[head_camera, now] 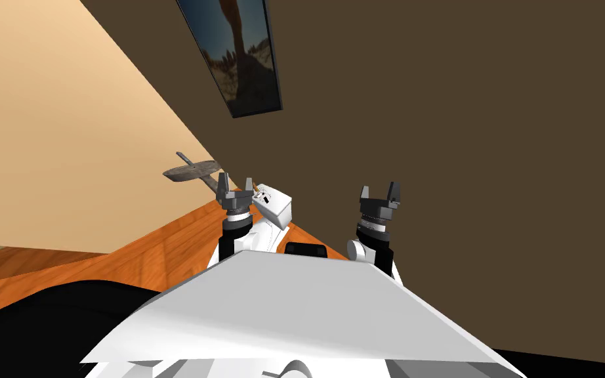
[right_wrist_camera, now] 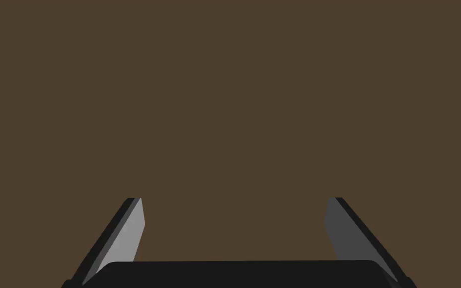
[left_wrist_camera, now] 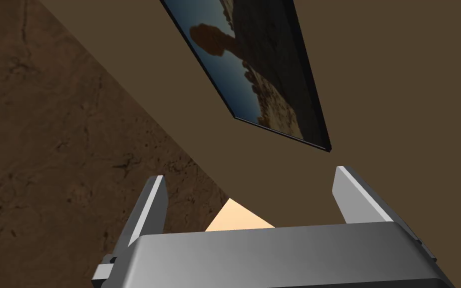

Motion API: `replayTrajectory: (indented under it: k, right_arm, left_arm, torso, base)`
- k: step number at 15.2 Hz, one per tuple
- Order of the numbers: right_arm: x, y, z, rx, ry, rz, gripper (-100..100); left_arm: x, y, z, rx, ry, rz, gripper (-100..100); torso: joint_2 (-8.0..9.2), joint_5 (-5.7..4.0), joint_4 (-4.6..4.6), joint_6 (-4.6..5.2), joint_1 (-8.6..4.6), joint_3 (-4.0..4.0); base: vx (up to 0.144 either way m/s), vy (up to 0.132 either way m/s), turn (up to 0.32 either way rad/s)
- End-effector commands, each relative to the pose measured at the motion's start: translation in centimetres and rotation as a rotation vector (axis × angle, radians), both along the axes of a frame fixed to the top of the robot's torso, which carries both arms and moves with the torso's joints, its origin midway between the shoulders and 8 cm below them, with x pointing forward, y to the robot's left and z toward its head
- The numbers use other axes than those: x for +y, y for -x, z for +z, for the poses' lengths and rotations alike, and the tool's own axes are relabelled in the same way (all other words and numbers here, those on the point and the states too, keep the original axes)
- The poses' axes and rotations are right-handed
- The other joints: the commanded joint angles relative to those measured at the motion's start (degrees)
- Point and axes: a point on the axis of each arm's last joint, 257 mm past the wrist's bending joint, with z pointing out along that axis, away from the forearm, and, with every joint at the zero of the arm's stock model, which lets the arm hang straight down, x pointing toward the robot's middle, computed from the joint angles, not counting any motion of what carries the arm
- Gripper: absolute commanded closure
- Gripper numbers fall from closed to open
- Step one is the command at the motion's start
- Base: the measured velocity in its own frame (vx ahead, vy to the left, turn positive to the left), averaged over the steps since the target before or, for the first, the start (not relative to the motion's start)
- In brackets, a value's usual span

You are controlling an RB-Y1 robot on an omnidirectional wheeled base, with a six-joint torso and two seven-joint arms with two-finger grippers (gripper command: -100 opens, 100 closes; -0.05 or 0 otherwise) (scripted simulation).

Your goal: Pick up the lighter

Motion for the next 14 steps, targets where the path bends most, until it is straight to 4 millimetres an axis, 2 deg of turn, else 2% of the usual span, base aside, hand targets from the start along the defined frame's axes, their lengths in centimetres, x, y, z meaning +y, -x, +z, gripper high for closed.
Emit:
replayTrajectory:
  k: [1, 7, 12, 14]
  right_arm:
    - [0.0, 0.0, 0.0, 0.0, 0.0, 0.0, 0]
    - [0.0, 0.0, 0.0, 0.0, 0.0, 0.0, 0]
    - [0.0, 0.0, 0.0, 0.0, 0.0, 0.0, 0]
    - [0.0, 0.0, 0.0, 0.0, 0.0, 0.0, 0]
  left_arm:
    - [0.0, -0.9, -0.7, 0.039, -0.016, -0.014, -100]
    - [0.5, -3.0, -2.5, 0.129, -0.024, -0.026, -100]
    - [1.6, -5.7, -4.9, 0.241, -0.024, -0.033, -100]
    - [1.7, -6.0, -5.3, 0.26, -0.022, -0.031, -100]
  torso:
    - [0.0, 0.0, 0.0, 0.0, 0.0, 0.0]
    - [-0.01, 0.0, 0.0, 0.01, 0.01, -0.01]
    - [-0.02, 0.0, -0.01, 0.01, 0.02, -0.01]
    - [-0.02, 0.01, -0.01, 0.01, 0.02, -0.01]
  base:
    - [0.0, -0.002, -0.038]
    - [0.0, -0.001, -0.04]
    - [0.001, -0.001, -0.051]
    - [0.001, 0.0, -0.028]
